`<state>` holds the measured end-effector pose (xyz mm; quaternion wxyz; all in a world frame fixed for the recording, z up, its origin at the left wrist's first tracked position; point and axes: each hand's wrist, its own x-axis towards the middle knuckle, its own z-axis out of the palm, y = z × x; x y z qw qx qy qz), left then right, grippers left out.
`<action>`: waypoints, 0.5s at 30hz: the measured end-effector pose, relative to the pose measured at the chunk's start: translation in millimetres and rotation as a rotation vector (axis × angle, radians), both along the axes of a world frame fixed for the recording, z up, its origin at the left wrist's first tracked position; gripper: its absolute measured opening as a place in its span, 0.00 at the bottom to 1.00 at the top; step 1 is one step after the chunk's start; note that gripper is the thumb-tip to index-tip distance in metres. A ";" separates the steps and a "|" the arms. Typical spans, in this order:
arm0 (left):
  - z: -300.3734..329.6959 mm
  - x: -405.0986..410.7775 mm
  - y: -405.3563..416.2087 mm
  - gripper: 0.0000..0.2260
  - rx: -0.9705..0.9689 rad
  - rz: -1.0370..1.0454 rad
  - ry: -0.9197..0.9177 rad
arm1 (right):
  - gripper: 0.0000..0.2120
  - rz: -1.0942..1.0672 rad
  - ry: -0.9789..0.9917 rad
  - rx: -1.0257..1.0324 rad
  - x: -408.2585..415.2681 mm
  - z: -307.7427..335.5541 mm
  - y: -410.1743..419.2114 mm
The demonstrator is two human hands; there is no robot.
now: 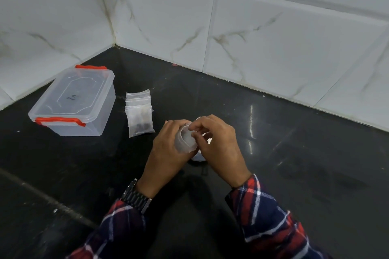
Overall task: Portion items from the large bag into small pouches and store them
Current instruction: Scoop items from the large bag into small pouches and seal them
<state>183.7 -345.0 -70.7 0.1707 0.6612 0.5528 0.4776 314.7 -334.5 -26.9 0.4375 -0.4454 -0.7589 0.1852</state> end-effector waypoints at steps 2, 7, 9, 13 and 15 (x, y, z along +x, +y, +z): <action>1.7 2.5 -0.9 0.21 -0.026 -0.003 -0.046 | 0.10 0.002 -0.036 0.014 -1.3 -2.4 1.2; 4.3 4.7 -1.0 0.18 -0.067 -0.006 -0.107 | 0.11 -0.029 -0.016 0.016 0.6 -7.0 3.9; 3.1 6.4 -0.7 0.15 -0.105 -0.013 -0.133 | 0.11 -0.016 0.049 -0.060 5.4 -5.5 4.5; -7.9 8.4 1.6 0.20 -0.208 0.030 -0.122 | 0.11 -0.061 0.090 -0.240 23.2 -7.5 10.7; -15.3 9.2 3.2 0.22 -0.237 0.061 -0.090 | 0.14 -0.079 -0.083 -0.288 32.8 -10.0 11.5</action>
